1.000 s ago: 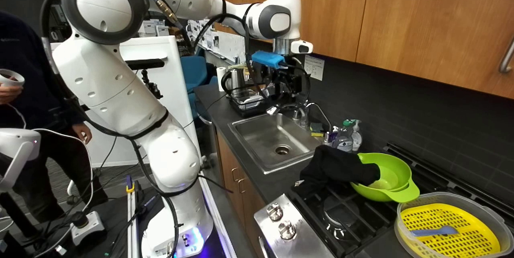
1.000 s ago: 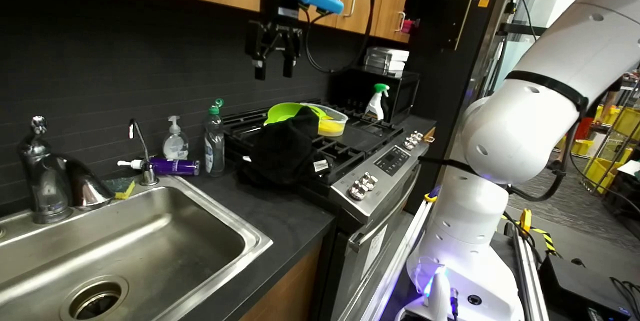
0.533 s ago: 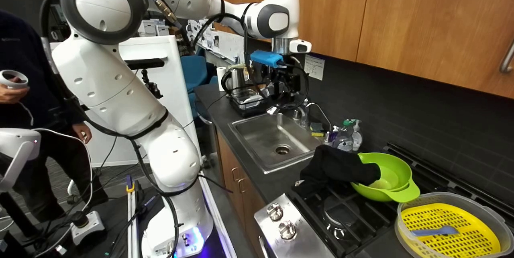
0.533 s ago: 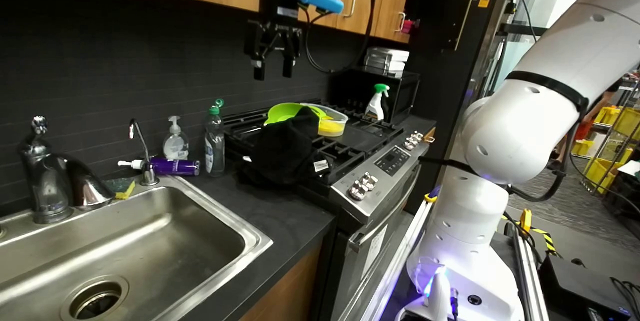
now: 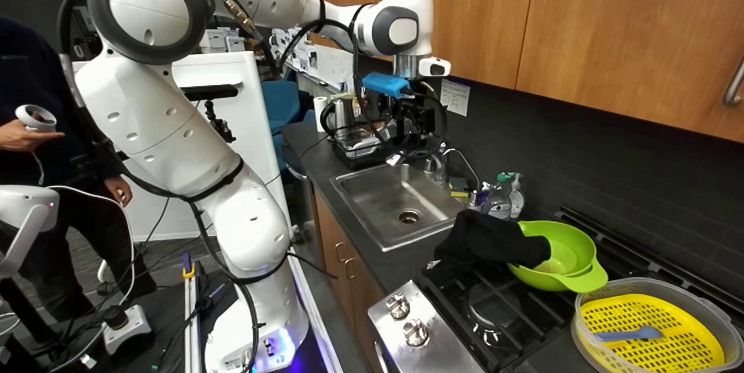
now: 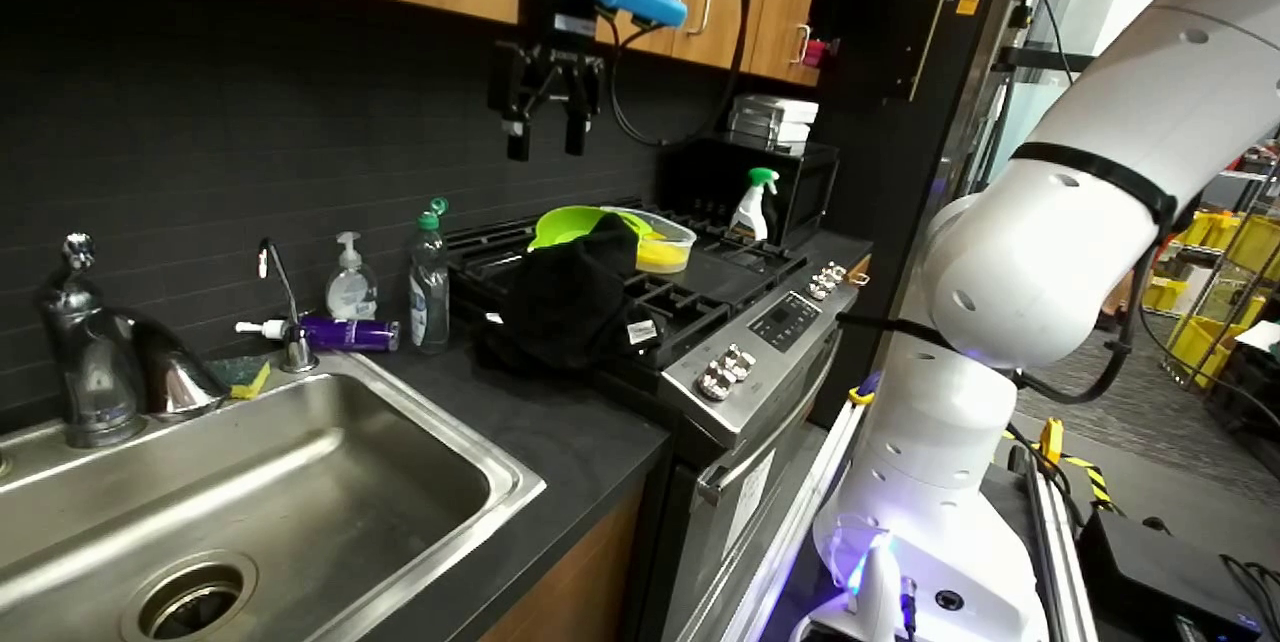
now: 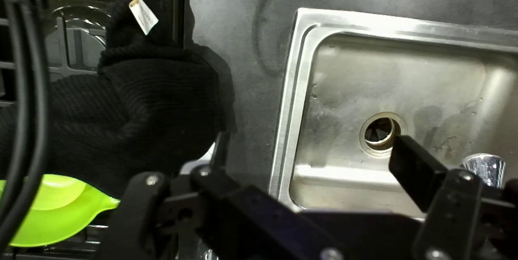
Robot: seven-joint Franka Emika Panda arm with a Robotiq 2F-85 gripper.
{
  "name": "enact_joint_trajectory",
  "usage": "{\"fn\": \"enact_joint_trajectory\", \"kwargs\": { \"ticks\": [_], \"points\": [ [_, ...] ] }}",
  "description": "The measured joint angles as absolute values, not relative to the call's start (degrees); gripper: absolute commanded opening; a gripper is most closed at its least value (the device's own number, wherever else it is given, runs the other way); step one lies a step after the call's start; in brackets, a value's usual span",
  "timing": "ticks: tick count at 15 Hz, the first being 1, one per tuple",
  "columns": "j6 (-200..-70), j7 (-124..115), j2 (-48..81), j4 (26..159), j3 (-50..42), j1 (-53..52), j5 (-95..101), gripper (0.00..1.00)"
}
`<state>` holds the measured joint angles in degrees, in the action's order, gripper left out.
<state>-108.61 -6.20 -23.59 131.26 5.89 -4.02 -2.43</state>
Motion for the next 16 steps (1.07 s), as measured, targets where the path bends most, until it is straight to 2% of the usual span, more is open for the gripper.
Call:
{"fn": "enact_joint_trajectory", "kwargs": {
  "ticks": [4,11,16],
  "points": [
    [-108.6,-8.2,-23.5,131.5,5.9,-3.1,0.4,1.00],
    [-108.1,-12.7,-26.2,132.9,0.4,5.9,6.6,1.00],
    [-108.6,-13.1,-25.9,138.8,2.3,2.3,-0.3,1.00]
  ]
}}
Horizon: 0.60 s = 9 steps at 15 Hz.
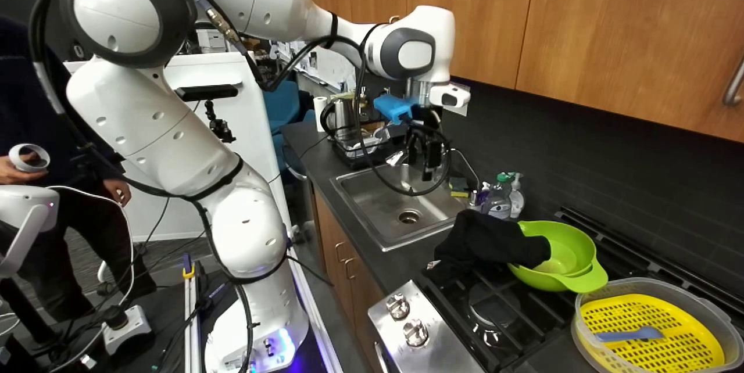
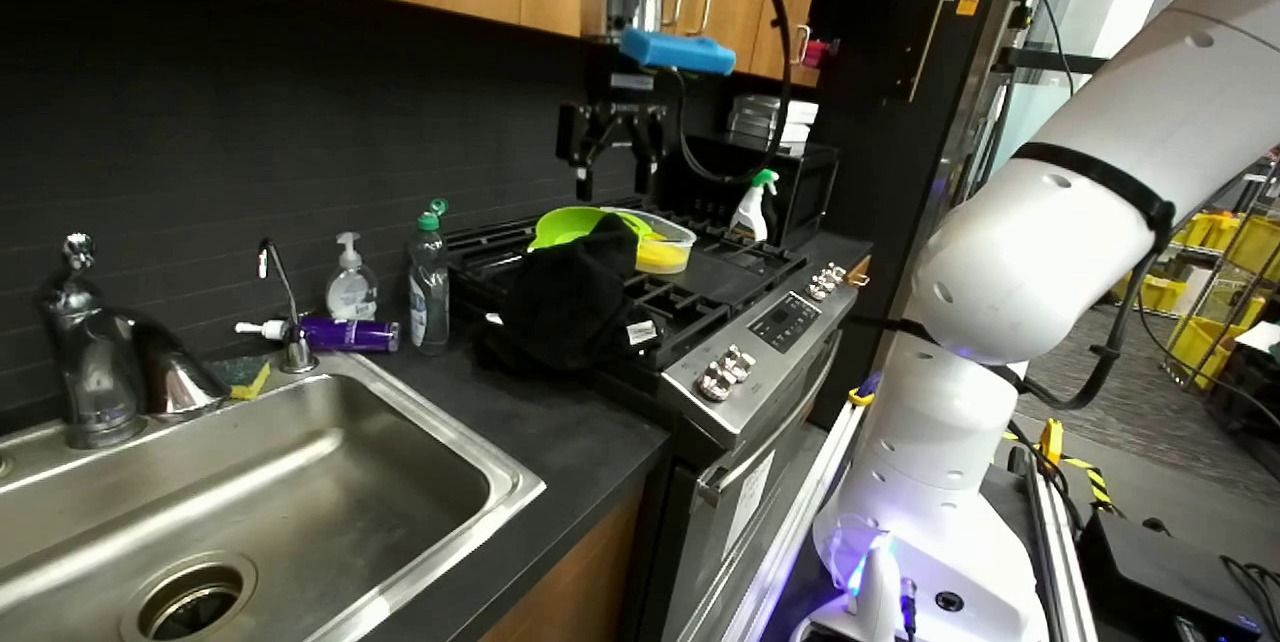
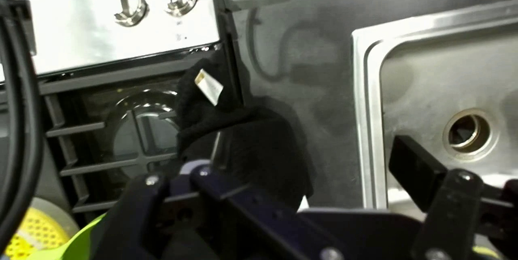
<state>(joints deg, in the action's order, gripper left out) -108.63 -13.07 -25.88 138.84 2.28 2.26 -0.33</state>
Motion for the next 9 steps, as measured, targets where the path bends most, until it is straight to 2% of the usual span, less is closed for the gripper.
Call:
{"fn": "enact_joint_trajectory", "kwargs": {
  "ticks": [1,2,3,4,7,9],
  "points": [
    [-108.8,-13.1,-25.6,140.0,2.9,1.4,-1.1,0.75],
    [-108.9,-13.1,-25.3,141.0,3.4,0.7,-1.6,0.74],
    [-109.2,-13.1,-25.0,141.8,3.8,0.3,-1.8,0.79],
    [-109.6,-13.2,-24.8,142.4,4.0,0.0,-1.9,0.91],
    [-110.2,-13.3,-24.6,143.1,4.1,0.1,-1.9,0.99],
    [-110.4,-13.4,-24.7,143.1,3.7,0.3,-1.9,1.00]
  ]
}}
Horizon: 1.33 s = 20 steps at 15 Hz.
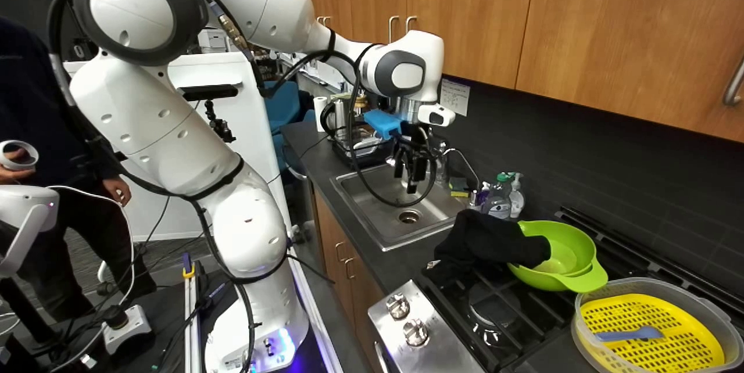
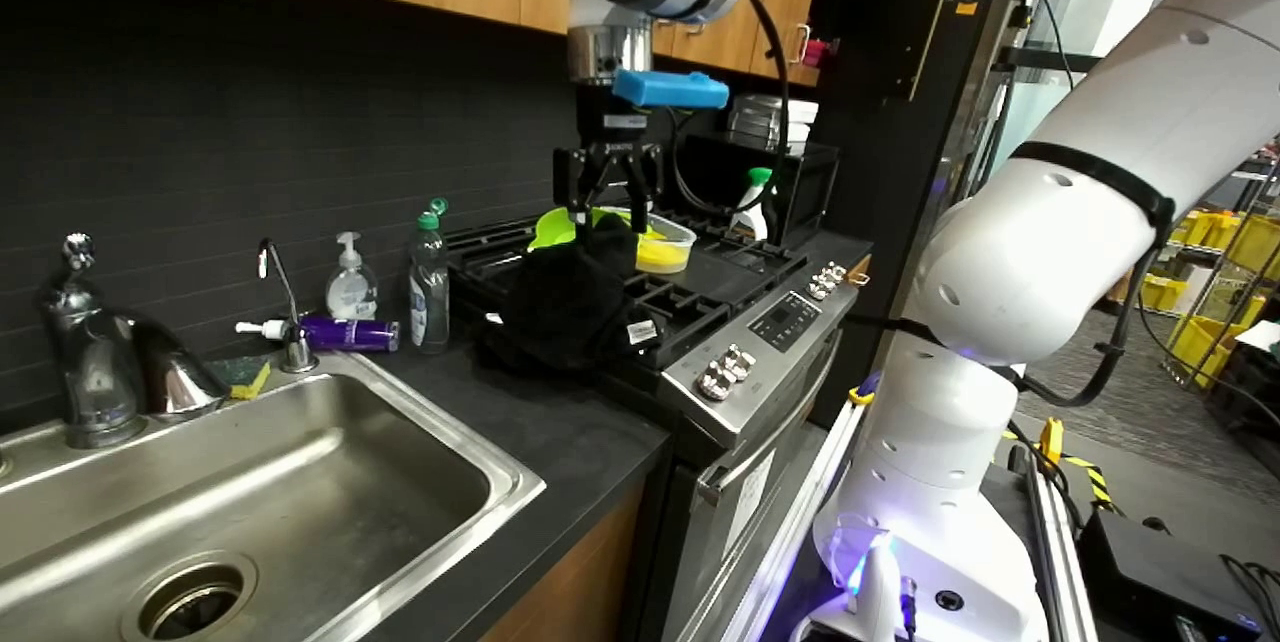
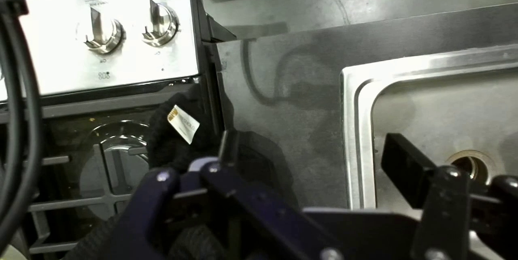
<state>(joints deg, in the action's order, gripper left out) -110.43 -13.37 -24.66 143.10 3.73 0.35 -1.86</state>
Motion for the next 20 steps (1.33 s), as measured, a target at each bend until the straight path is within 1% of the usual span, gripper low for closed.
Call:
{"fn": "enact_joint_trajectory", "kwargs": {
  "ticks": [6,12,20],
  "points": [
    [-110.9,-14.3,-23.6,143.1,3.2,2.4,0.5,1.00],
    [-119.7,-20.7,-19.7,142.7,3.5,5.2,12.7,1.00],
    [-126.7,-23.2,-13.6,140.5,5.1,3.5,13.3,1.00]
  ]
}}
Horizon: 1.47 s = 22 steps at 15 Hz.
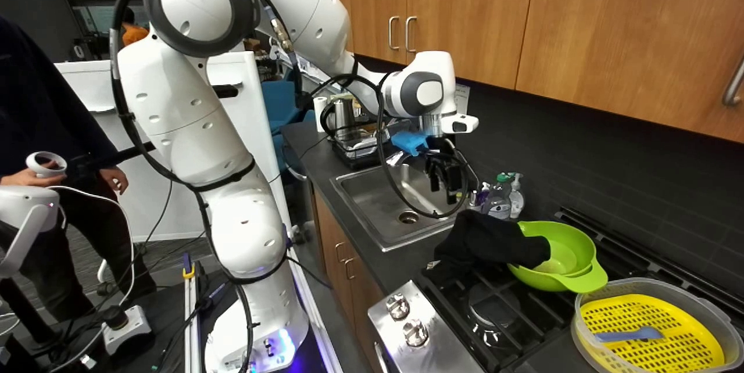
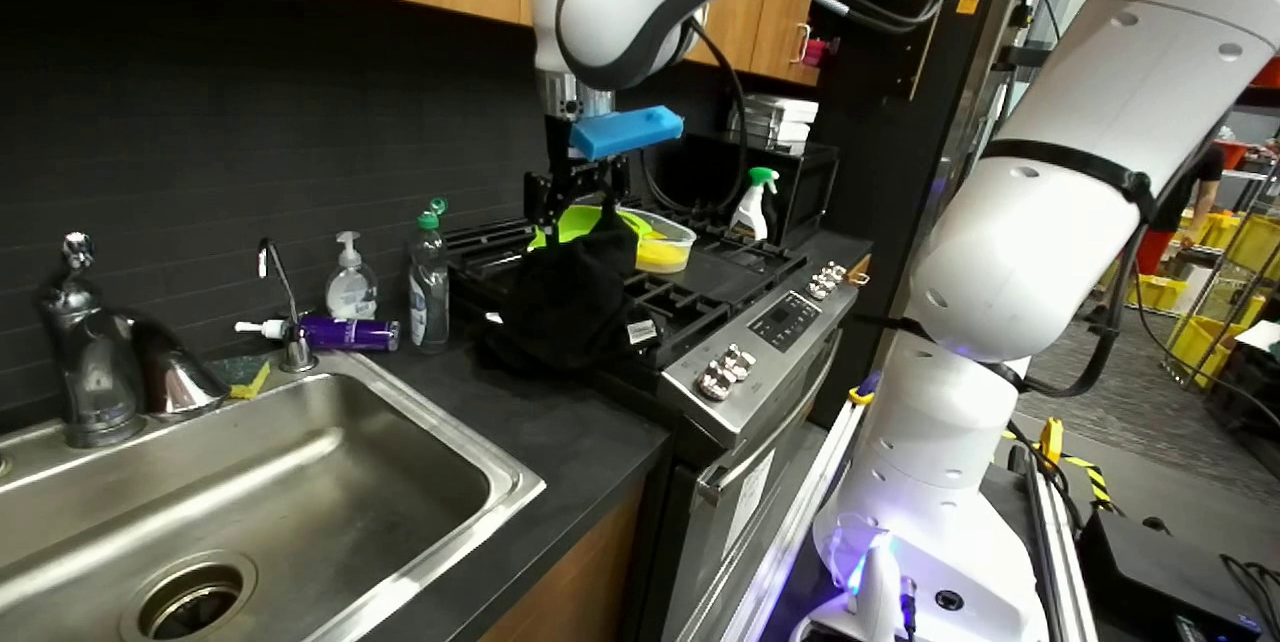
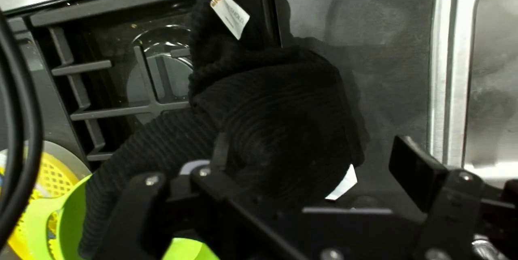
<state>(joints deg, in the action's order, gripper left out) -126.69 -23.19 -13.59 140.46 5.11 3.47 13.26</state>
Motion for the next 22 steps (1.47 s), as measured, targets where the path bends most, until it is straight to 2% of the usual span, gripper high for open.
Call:
{"fn": "enact_joint_trajectory", "kwargs": {
  "ticks": [6,16,22],
  "points": [
    [-131.1,-23.1,-13.3,142.0,5.0,1.9,13.3,1.00],
    [-131.3,-23.0,-17.1,146.8,1.4,7.4,17.9,1.00],
    [-132.5,-22.6,-17.4,147.3,1.5,5.8,12.7,1.00]
  ]
}}
